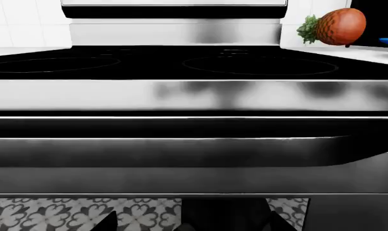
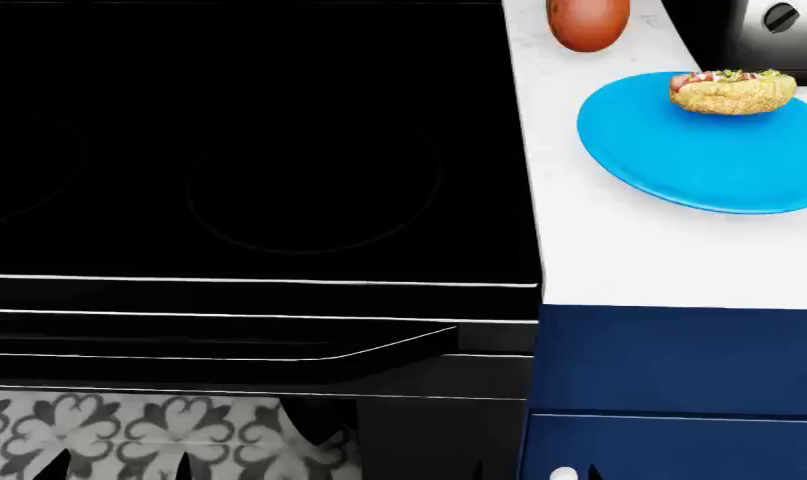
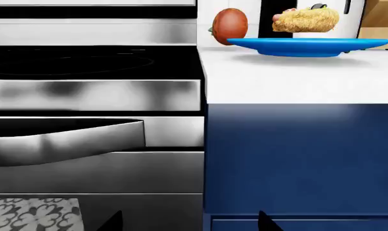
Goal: Pick the hot dog from the counter and place it in the microwave.
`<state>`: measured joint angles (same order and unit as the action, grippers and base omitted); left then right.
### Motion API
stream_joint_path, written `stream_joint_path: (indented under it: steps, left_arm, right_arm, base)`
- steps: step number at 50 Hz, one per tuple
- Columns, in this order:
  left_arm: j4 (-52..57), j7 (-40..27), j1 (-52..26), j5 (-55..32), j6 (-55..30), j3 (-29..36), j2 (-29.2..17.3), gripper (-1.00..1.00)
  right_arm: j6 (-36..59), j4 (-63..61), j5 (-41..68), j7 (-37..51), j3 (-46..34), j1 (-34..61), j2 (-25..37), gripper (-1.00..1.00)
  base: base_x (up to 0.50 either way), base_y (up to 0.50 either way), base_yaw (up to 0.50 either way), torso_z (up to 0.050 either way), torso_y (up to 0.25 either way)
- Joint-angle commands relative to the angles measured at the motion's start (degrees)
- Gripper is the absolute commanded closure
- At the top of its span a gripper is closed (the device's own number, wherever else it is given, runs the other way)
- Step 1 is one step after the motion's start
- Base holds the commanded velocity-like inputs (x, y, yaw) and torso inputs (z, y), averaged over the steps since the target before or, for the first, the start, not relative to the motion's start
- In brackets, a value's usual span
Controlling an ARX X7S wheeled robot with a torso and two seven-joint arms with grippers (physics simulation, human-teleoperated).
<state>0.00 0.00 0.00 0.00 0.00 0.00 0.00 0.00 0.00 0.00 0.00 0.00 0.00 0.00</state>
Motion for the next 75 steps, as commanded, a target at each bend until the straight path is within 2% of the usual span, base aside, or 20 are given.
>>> stream_joint_path:
  steps: [1,29,70,73,75]
  left_arm:
    - [-0.17,-2.0,-0.12,-1.71,0.11,2.01,-1.7,-1.0]
    - [0.54,-5.16,0.05,-4.95,0.2,4.68,-4.42,-1.0]
    - [2.87,-7.26,0.19,-8.74,2.42,6.74,-6.87,-1.0]
    - [7.61,-7.34,-0.61,-12.75,-2.79,5.38,-7.57,-1.0]
    - [16.49,-8.06,-1.29,-16.14,-10.71,4.47,-9.67,-1.0]
  right_arm:
    - [-0.08,0.09,1.94,2.38,-2.39,0.1,1.93,-1.0]
    - [0.0,-0.47,4.52,5.88,-5.42,-0.07,4.38,-1.0]
    - [1.14,-1.65,7.35,8.44,-7.8,0.8,7.27,-1.0]
    - [6.93,-8.04,5.24,9.04,-8.94,1.23,9.13,-1.0]
    - [14.77,-17.81,6.4,8.56,-8.46,2.67,11.12,-1.0]
  base:
    - [0.0,0.0,0.0,0.0,0.0]
    - [0.0,0.0,0.0,0.0,0.0]
    - [0.0,0.0,0.0,0.049,0.018]
    - [0.0,0.0,0.0,0.0,0.0]
    - [0.0,0.0,0.0,0.0,0.0]
